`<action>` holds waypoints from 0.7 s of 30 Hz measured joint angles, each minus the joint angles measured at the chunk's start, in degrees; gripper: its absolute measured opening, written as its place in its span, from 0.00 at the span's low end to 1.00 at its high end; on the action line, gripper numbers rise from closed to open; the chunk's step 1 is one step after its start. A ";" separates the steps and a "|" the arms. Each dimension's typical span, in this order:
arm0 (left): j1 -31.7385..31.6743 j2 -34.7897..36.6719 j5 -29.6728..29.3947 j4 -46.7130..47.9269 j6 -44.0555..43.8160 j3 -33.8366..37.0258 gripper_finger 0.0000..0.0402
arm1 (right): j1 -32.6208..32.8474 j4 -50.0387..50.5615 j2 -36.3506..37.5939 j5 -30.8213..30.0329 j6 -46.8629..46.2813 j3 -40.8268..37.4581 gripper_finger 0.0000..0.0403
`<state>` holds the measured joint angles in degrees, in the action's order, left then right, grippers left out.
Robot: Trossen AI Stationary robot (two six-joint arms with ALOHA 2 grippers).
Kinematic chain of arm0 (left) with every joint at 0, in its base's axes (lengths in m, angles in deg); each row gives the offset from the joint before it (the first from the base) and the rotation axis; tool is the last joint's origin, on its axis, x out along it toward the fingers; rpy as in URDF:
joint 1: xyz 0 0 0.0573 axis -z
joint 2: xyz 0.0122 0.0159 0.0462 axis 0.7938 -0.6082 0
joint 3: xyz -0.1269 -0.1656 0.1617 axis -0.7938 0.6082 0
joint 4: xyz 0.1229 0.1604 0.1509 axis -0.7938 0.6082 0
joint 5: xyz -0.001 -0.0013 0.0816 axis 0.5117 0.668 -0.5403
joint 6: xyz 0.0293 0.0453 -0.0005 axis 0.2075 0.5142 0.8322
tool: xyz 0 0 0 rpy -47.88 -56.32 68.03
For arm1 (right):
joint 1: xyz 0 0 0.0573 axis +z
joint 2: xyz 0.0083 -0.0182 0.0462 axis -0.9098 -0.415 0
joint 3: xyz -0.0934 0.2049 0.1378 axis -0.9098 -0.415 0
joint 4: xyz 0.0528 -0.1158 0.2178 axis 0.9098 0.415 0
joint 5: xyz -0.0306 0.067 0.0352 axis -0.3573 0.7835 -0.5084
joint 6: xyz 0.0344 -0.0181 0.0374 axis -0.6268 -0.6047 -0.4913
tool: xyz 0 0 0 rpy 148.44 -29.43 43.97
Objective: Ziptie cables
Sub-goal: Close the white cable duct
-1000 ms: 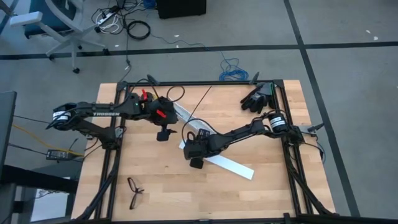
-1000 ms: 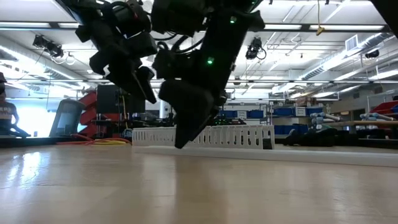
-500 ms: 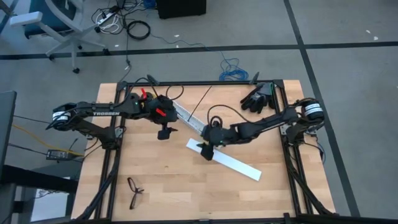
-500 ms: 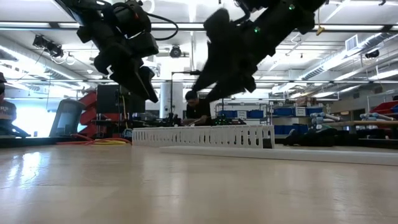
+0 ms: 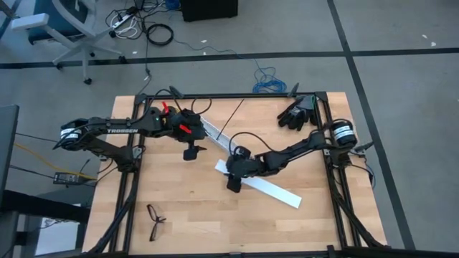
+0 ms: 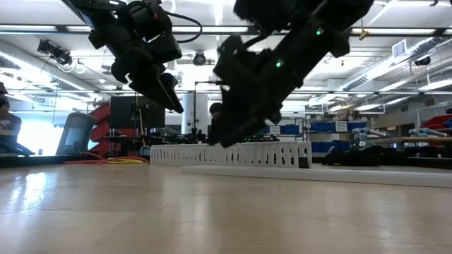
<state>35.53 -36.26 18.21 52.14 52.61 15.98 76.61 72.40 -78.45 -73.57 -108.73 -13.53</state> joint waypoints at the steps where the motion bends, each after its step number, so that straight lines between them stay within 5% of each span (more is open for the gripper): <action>1: 0.00 0.00 0.00 -0.16 0.00 0.01 0.75 | -0.28 0.28 -0.79 -0.09 -0.01 0.52 0.59; 21: 0.01 0.00 -0.04 -0.39 -0.03 0.01 0.75 | -0.60 5.74 -3.79 3.71 -3.82 1.39 0.57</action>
<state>35.54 -36.26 18.16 51.75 52.58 15.99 76.01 78.14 -82.25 -69.86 -112.56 -12.14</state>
